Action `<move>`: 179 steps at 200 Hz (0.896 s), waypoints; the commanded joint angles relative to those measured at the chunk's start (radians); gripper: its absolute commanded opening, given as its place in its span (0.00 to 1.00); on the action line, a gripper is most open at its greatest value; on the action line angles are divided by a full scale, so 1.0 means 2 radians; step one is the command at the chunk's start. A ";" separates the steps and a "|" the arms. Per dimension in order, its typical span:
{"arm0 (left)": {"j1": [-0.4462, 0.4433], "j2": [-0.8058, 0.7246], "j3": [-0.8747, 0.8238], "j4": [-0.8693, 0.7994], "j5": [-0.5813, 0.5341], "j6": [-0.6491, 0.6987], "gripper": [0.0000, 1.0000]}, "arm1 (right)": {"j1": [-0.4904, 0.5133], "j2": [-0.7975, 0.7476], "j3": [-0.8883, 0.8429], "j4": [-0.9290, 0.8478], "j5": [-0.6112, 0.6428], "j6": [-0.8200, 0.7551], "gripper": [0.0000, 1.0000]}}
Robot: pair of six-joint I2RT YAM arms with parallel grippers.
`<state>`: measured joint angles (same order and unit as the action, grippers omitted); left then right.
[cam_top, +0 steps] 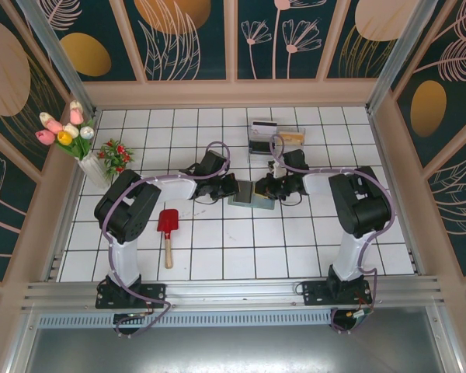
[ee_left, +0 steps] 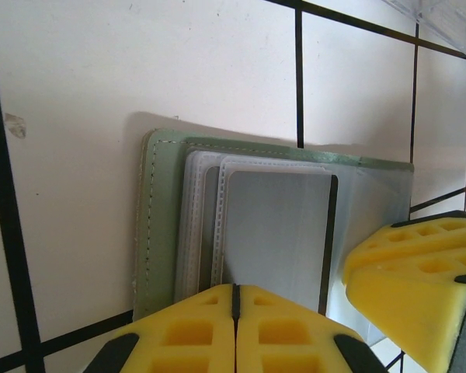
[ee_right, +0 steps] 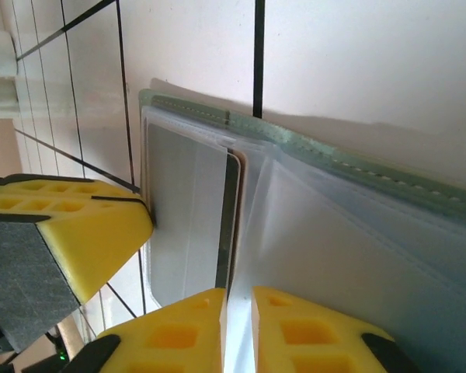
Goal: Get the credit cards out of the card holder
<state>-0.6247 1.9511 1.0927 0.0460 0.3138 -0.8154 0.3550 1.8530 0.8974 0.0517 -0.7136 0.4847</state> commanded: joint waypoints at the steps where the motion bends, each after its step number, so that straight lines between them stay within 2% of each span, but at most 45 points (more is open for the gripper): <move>1: 0.001 0.016 -0.022 -0.039 -0.027 0.003 0.07 | 0.011 -0.026 -0.010 0.014 -0.002 0.042 0.24; 55: 0.000 0.012 -0.030 -0.033 -0.025 0.000 0.08 | 0.060 -0.078 0.023 -0.051 0.112 0.122 0.24; 102: 0.000 0.011 -0.032 -0.031 -0.026 0.001 0.07 | 0.068 -0.071 0.003 -0.027 0.136 0.190 0.22; 179: 0.001 0.010 -0.036 -0.035 -0.031 0.000 0.07 | 0.063 -0.033 0.003 -0.026 0.120 0.163 0.22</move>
<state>-0.6247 1.9438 1.0672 0.0807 0.3134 -0.8158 0.4900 1.7622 0.9176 0.0029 -0.4786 0.8246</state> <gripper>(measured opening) 0.073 0.217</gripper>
